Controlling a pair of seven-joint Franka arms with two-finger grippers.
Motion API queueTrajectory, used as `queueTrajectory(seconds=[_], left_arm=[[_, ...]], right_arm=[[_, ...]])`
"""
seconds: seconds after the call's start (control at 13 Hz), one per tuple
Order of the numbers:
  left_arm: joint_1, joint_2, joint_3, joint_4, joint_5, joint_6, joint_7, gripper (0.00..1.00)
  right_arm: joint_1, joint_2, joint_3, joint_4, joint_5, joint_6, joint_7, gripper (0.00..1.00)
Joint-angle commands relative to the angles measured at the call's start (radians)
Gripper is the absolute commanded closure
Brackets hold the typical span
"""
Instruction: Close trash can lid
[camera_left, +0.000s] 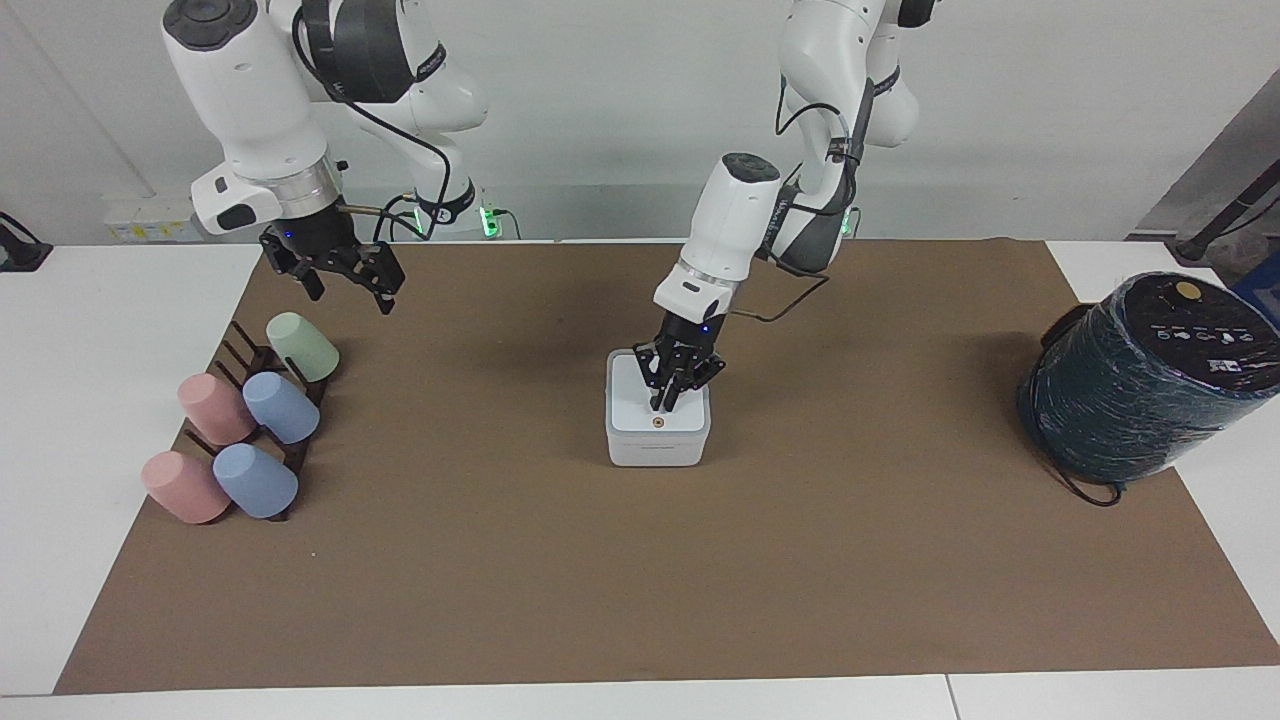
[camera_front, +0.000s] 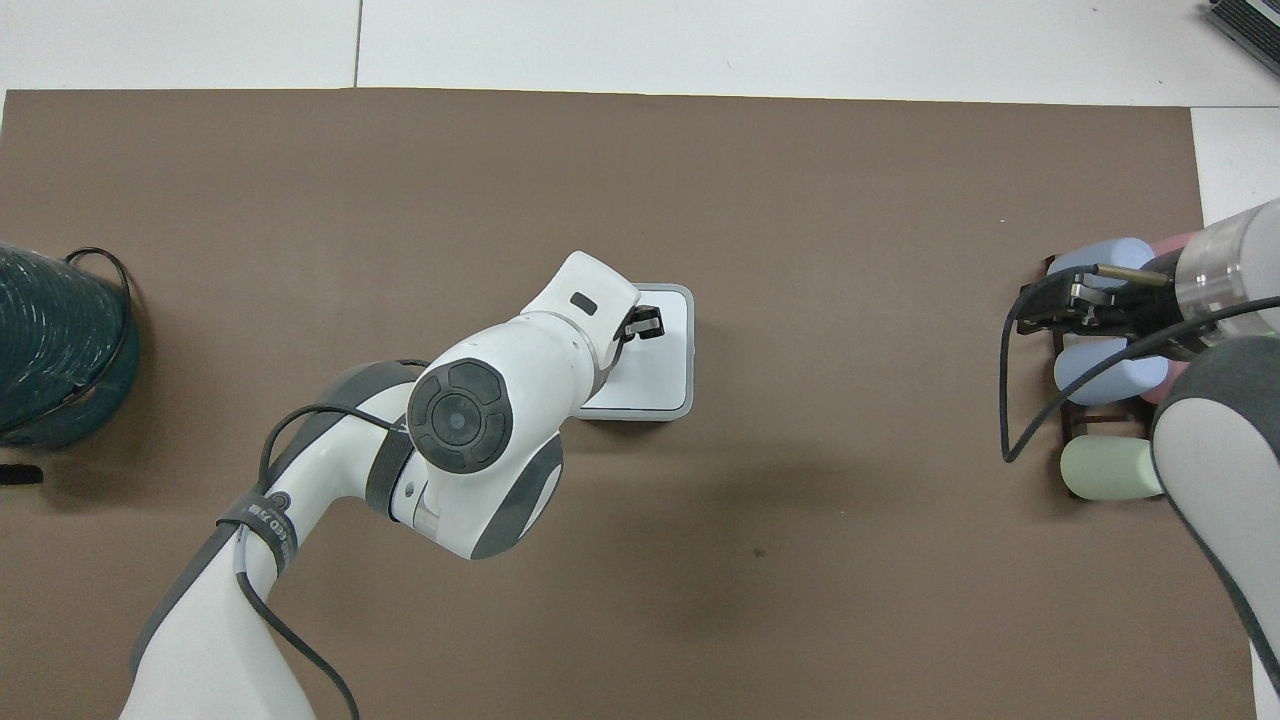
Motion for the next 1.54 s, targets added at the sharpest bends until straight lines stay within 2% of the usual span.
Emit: queueTrajectory(seconds=[0.0,0.15,0.38,0.69,0.85,1.15,1.46], left_arm=[[-0.001,0.026,0.000,0.000,-0.017,0.004,0.021,0.78],[0.001,0.030,0.000,0.032,-0.017,-0.018,0.019,0.77],[0.007,0.032,0.001,0.113,-0.015,-0.142,0.019,0.77],[0.007,0.023,0.006,0.132,-0.014,-0.193,0.019,0.77],[0.020,0.015,0.012,0.193,-0.008,-0.317,0.022,0.76],[0.152,0.015,0.011,0.357,-0.006,-0.630,0.215,0.76],[0.279,0.004,0.012,0.376,-0.006,-0.732,0.420,0.73]], right_arm=[[-0.010,-0.014,0.002,-0.016,0.007,0.005,-0.019,0.00],[-0.010,-0.014,0.002,-0.016,0.007,0.005,-0.019,0.00],[-0.010,-0.014,0.002,-0.016,0.007,0.005,-0.019,0.00],[-0.010,-0.014,0.002,-0.016,0.007,0.005,-0.019,0.00],[-0.010,-0.014,0.002,-0.016,0.007,0.005,-0.019,0.00],[-0.010,-0.014,0.002,-0.016,0.007,0.005,-0.019,0.00],[-0.010,-0.014,0.002,-0.016,0.007,0.005,-0.019,0.00]])
